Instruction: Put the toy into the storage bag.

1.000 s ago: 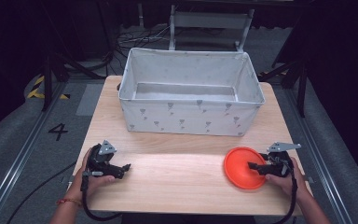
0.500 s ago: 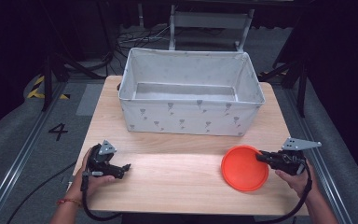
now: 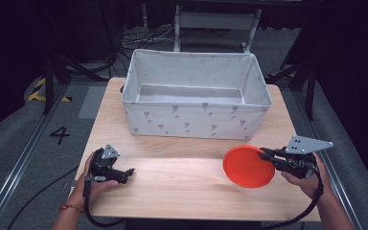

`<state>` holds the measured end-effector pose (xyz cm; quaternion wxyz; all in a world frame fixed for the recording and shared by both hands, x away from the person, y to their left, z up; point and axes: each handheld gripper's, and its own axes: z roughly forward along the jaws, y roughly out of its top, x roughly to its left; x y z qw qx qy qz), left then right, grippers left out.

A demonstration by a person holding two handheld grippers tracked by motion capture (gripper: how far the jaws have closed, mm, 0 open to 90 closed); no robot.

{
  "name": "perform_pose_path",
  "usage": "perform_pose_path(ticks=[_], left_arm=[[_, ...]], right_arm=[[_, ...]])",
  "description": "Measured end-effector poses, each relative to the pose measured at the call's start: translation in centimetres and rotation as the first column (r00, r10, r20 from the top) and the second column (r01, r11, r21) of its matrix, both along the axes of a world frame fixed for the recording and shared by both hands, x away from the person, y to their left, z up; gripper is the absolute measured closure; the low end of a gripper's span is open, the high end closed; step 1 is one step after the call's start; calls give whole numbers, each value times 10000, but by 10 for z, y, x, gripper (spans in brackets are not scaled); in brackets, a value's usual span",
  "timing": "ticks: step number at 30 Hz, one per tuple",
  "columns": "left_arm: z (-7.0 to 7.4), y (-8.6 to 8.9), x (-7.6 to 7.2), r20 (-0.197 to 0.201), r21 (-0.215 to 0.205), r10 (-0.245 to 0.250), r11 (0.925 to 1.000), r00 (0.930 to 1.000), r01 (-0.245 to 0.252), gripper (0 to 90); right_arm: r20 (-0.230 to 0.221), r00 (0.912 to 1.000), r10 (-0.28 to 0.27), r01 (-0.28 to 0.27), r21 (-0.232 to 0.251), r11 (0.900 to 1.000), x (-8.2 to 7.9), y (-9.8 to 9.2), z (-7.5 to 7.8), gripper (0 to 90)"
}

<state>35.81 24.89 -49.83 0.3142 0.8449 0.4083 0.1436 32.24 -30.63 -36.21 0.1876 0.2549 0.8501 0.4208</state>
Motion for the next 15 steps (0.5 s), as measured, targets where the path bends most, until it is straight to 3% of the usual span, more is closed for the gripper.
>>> perform_pose_path(ticks=[9, 10, 15], left_arm=[[0, 0, 0, -5, -24, 22, 10000, 10000, -22, 5], [0, 0, -1, 8, -24, 53, 10000, 10000, -53, 6], [0, 0, 0, 4, -28, 58, 10000, 10000, -58, 5]], right_arm=[[398, 9992, 74, -67, -162, 9998, -3, -3, 33, 819], [531, 9985, 96, -88, -169, 9998, -5, -5, 43, 819], [790, 9969, 20, -8, -160, 9999, -4, -10, 64, 819]])
